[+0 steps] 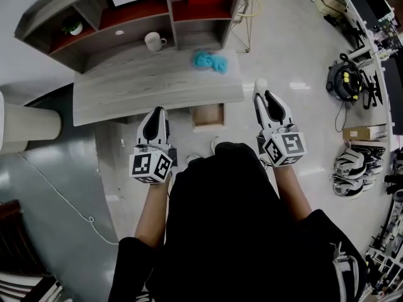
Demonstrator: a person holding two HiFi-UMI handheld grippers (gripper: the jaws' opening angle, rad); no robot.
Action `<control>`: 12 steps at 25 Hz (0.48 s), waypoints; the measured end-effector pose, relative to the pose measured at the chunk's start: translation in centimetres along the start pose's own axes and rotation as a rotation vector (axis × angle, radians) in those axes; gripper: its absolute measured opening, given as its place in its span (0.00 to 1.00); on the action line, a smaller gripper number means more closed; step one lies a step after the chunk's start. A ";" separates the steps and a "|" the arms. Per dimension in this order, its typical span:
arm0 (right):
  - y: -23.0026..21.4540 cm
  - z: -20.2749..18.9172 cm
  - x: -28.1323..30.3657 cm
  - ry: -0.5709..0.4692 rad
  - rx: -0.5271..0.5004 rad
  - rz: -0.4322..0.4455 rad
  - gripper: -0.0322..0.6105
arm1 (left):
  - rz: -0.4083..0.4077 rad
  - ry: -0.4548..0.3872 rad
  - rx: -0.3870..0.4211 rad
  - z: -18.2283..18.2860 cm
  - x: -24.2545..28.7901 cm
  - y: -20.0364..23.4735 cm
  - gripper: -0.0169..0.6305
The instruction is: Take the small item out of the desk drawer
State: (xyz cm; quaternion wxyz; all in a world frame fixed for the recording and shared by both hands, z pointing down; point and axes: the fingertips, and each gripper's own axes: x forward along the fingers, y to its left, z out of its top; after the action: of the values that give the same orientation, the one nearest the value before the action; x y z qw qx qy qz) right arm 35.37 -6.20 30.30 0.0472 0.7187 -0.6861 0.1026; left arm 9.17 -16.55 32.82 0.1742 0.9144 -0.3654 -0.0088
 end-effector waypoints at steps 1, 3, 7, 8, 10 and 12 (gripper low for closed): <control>-0.1 0.0 0.1 0.001 -0.003 0.000 0.21 | 0.000 0.001 -0.003 -0.1 0.0 -0.1 0.07; -0.1 -0.1 0.4 0.002 -0.010 0.002 0.21 | 0.004 0.001 -0.013 -0.4 0.0 -0.1 0.07; -0.3 -0.1 0.6 0.008 -0.017 0.002 0.21 | 0.012 0.006 -0.025 -0.7 0.0 0.0 0.07; -0.5 -0.1 0.5 0.010 -0.019 0.000 0.21 | 0.014 0.006 -0.024 -0.8 -0.1 0.0 0.07; -1.0 -0.3 0.5 0.013 -0.024 -0.005 0.21 | 0.022 0.005 -0.021 -0.7 -0.1 0.3 0.07; -1.6 -0.5 0.5 0.016 -0.026 -0.013 0.21 | 0.036 0.003 -0.015 -0.6 -0.2 0.9 0.07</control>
State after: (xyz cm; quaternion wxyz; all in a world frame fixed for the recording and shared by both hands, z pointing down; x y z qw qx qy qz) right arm 36.90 -6.53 30.97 0.0626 0.7216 -0.6823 0.0993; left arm 8.47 -16.87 33.63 0.1815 0.9063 -0.3816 -0.0072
